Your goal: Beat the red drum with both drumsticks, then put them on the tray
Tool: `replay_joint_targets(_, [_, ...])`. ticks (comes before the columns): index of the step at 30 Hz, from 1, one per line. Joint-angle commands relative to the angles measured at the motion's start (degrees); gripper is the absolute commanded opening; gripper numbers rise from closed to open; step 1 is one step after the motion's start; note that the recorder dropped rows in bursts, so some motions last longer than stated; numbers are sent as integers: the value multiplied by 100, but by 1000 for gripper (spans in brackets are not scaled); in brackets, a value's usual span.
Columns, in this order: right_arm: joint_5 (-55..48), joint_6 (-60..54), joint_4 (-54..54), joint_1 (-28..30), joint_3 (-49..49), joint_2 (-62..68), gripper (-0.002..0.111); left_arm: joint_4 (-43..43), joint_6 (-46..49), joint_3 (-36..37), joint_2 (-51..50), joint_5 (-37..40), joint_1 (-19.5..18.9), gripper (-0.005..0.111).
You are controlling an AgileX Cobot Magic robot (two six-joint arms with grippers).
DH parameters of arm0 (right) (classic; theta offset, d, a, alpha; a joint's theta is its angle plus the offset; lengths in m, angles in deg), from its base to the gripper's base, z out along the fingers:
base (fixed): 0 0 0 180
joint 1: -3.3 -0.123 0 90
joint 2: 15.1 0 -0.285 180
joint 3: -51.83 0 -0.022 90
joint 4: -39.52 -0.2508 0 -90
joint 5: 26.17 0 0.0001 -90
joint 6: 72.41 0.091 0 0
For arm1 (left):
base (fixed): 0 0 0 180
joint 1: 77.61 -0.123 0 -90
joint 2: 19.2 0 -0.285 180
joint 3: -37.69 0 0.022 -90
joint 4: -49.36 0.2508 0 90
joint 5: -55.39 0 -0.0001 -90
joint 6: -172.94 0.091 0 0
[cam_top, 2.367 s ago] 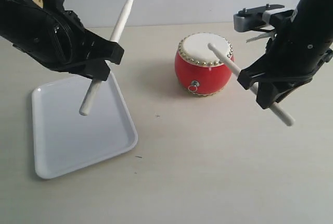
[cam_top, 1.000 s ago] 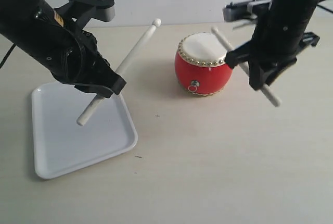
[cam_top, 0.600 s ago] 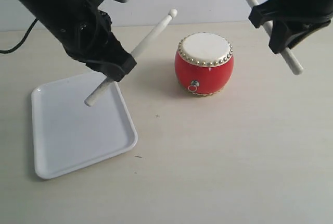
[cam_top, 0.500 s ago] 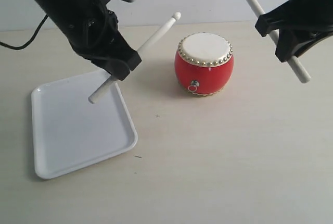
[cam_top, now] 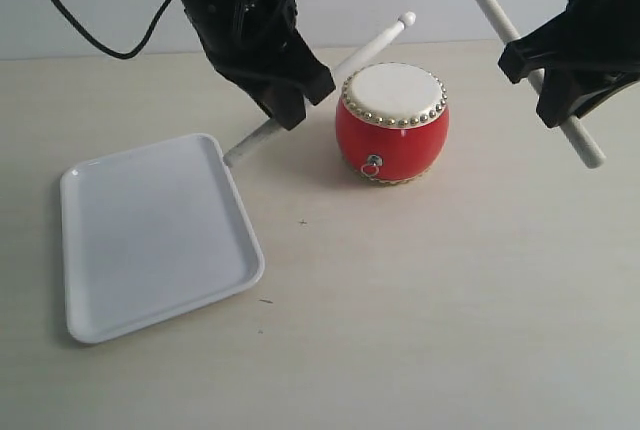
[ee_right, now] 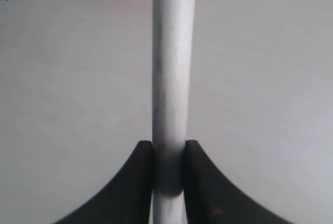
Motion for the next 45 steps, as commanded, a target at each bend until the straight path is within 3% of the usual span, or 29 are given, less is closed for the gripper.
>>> replay_joint_targets(1, [59, -17, -77, 34, -26, -41, 0, 153, 6, -102, -451, -22, 13, 0])
replay_joint_targets(7, [-171, -119, -145, 34, -26, -16, 0, 11, -6, -88, -1289, 111, 1, 0])
replay_joint_targets(17, [-171, -199, -226, -26, -26, 94, 0, -78, 45, -523, -113, 111, -318, 0])
replay_joint_targets(22, [-171, -270, -478, -188, -26, 1070, 0, -68, -53, -508, 67, 111, -610, 0])
replay_joint_targets(27, [-171, -231, -337, -182, -26, 2088, 0, -68, -130, -315, 116, 111, -584, 0])
replay_joint_targets(38, [-171, -401, 27, -105, 428, 332, 0, -347, 168, -269, -62, 111, -584, 0])
replay_joint_targets(45, [-171, -401, 0, -20, 428, -80, 0, -373, 168, -269, -858, 111, -402, 0])
